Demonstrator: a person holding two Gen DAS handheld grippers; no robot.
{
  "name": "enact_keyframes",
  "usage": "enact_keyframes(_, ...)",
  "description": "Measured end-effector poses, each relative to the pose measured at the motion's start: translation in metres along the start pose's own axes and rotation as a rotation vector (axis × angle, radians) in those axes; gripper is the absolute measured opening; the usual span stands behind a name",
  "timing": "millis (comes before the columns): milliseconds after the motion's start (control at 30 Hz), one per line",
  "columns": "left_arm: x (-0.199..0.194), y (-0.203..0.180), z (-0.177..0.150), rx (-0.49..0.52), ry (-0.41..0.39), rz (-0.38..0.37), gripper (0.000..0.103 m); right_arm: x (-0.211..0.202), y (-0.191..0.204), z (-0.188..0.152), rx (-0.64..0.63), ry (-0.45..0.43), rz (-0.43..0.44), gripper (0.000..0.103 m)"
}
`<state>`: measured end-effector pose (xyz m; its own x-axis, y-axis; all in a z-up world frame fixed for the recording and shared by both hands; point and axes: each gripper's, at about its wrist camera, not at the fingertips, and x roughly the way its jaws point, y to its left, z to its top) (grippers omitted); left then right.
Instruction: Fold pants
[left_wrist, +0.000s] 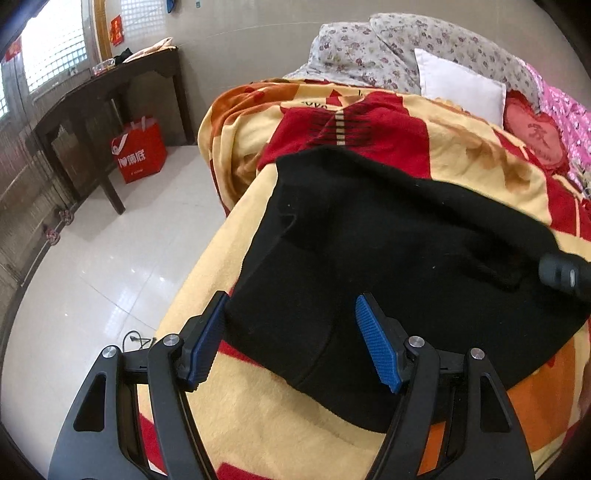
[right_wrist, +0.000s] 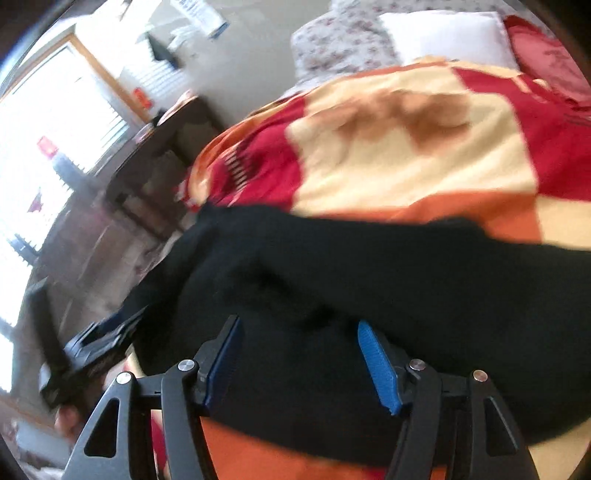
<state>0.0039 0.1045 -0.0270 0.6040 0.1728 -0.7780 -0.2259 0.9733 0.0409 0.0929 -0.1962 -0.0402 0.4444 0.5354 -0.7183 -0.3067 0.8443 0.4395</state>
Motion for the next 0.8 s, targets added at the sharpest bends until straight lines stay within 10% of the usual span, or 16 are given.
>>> enact_keyframes(367,0.027,0.003,0.001,-0.022,0.078,0.0,0.071,0.056,-0.031,0.09,0.025,-0.085,-0.132,0.062)
enact_keyframes(800,0.002,-0.005,0.013,-0.03,-0.002,-0.02,0.071,-0.056,-0.056,0.012,0.01,-0.073,-0.119,0.062)
